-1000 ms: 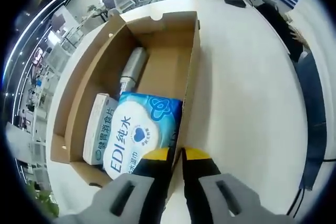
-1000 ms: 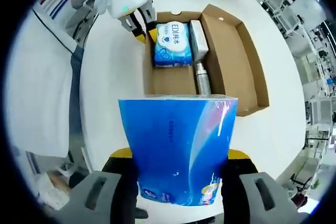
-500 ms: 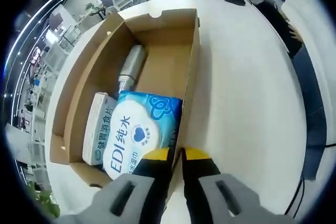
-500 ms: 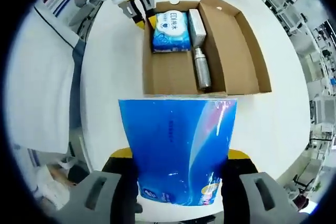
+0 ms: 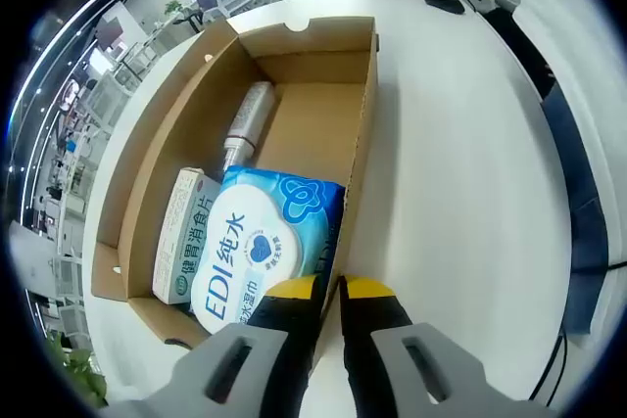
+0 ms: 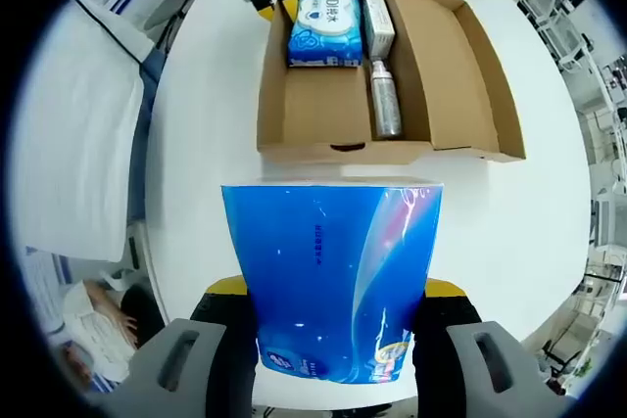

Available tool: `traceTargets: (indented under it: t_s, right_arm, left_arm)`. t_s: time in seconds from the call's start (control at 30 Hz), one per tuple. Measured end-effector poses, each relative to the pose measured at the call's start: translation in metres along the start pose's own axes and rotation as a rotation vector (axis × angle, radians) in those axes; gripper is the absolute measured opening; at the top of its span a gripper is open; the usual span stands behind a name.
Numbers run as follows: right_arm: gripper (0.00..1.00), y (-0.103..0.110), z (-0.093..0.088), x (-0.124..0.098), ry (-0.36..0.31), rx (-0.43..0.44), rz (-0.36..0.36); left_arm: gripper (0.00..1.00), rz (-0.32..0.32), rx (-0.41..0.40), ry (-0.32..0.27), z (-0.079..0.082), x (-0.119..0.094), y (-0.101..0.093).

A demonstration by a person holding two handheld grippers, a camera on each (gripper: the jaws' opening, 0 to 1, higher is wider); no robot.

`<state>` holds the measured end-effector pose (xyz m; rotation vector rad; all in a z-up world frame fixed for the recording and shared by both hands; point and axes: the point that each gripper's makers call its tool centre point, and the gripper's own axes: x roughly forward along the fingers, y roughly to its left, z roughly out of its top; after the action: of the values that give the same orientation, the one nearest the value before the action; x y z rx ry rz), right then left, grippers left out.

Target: Operate the shoe box by opening the lid, removing the specified soft item, and placing it in the target area until the item is outside and the box remains undamaged.

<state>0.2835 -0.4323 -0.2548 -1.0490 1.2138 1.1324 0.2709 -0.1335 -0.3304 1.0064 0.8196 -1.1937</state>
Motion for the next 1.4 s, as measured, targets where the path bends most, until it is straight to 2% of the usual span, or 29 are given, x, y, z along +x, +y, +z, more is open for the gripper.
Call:
traceTargets:
  t_s: [0.47, 1.0, 1.4]
  right_arm:
    - [0.62, -0.004, -0.008, 0.034, -0.004, -0.012, 0.053]
    - [0.62, -0.007, -0.021, 0.062, 0.01, -0.026, 0.094]
    - [0.62, -0.01, -0.018, 0.076, 0.006, -0.019, 0.123]
  left_arm:
    - [0.08, 0.013, -0.016, 0.032, -0.003, 0.0, 0.002]
    - [0.08, 0.014, -0.025, 0.055, -0.003, 0.0, 0.002]
    - [0.08, 0.005, -0.027, 0.061, -0.003, -0.001, 0.001]
